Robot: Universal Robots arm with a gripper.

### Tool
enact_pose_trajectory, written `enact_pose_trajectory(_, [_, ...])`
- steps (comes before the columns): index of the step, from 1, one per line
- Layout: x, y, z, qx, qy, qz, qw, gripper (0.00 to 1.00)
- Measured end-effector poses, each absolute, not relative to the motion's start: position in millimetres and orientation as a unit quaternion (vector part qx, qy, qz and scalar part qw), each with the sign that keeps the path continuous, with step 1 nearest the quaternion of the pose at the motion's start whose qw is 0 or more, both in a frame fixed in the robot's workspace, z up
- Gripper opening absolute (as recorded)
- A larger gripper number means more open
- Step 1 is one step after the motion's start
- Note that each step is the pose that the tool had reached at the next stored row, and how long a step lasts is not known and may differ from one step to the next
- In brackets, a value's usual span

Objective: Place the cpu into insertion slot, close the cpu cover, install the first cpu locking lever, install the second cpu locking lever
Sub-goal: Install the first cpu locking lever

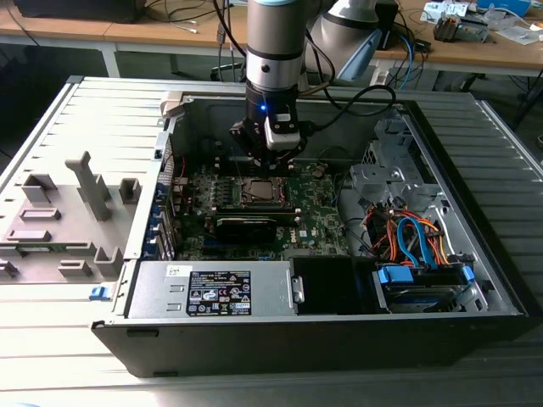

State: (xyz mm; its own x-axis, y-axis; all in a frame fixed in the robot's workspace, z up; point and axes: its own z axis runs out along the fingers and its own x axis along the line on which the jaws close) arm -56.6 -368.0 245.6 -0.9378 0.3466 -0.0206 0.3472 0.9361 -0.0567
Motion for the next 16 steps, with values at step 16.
enact_pose_trajectory(16, [-56.6, -368.0, 245.6, 0.165, 0.986, -0.030, 0.005, 0.11])
